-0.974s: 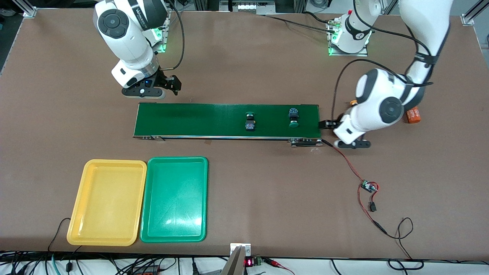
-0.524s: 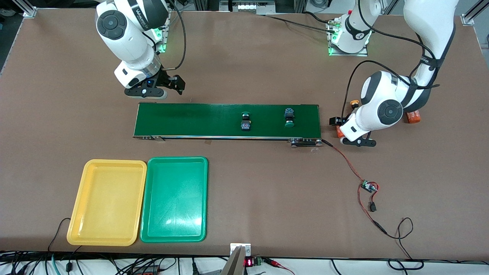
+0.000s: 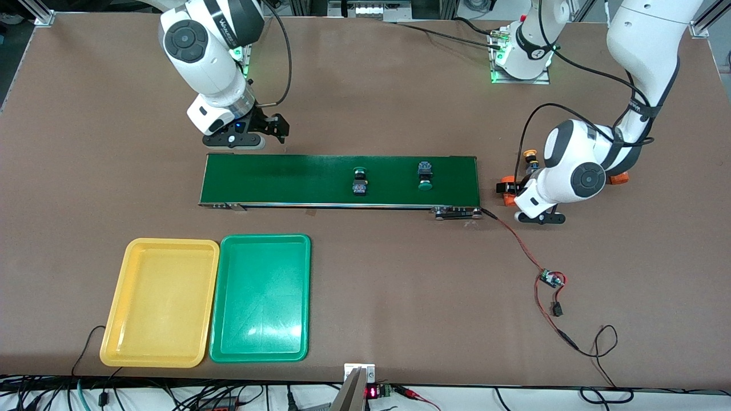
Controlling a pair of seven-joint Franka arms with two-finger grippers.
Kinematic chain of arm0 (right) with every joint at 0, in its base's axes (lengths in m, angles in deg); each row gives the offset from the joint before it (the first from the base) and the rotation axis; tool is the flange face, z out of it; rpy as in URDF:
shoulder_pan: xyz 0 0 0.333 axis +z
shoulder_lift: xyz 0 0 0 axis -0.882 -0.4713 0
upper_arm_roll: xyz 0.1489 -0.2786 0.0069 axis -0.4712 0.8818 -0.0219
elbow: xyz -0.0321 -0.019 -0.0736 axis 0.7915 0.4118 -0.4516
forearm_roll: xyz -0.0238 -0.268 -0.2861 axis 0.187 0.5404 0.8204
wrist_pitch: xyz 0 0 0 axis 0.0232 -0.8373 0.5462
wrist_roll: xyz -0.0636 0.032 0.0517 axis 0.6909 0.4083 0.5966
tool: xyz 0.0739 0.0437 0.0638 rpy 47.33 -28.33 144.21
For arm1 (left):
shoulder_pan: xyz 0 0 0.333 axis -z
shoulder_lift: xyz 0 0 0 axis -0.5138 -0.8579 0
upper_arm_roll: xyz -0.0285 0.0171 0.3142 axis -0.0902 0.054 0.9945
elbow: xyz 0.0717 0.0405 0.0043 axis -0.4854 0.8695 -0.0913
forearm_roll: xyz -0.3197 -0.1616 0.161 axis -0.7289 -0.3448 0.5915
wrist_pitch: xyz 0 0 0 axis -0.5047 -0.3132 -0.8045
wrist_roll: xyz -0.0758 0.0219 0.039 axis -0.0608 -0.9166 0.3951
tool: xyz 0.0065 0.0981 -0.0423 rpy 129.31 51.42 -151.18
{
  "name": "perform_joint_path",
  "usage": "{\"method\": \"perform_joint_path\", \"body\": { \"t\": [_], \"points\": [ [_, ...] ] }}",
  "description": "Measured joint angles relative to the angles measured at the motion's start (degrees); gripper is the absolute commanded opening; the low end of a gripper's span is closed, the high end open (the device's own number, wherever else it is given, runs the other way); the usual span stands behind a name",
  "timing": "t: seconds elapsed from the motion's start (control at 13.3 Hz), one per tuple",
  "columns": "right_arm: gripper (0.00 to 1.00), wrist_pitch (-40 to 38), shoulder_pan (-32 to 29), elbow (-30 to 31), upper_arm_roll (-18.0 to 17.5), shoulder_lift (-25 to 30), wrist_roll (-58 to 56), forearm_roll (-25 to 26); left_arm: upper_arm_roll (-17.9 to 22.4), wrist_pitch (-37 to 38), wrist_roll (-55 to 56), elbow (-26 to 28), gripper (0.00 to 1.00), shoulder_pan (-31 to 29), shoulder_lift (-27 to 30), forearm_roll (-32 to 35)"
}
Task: Sort buttons by color to trays
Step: 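Grasp the orange cylinder with the left gripper while the right gripper reaches the button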
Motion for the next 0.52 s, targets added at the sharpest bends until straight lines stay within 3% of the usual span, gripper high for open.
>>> {"method": "perform_joint_path", "body": {
  "t": [0.37, 0.45, 0.52],
  "points": [
    [1.00, 1.0, 4.1, -4.7, -0.1, -5.7, 2.3, 3.6, -0.1, -0.6, 0.0, 0.6, 0.12, 0.0, -0.6, 0.0],
    [1.00, 1.1, 4.6, -6.0, -0.1, -7.1, 2.6, 3.7, -0.1, -0.6, 0.0, 0.6, 0.00, 0.0, -0.6, 0.0],
    [1.00, 1.1, 4.8, -7.2, -0.1, -8.3, 2.9, 3.8, -0.1, -0.7, 0.0, 0.6, 0.00, 0.0, -0.5, 0.0]
  ]
}}
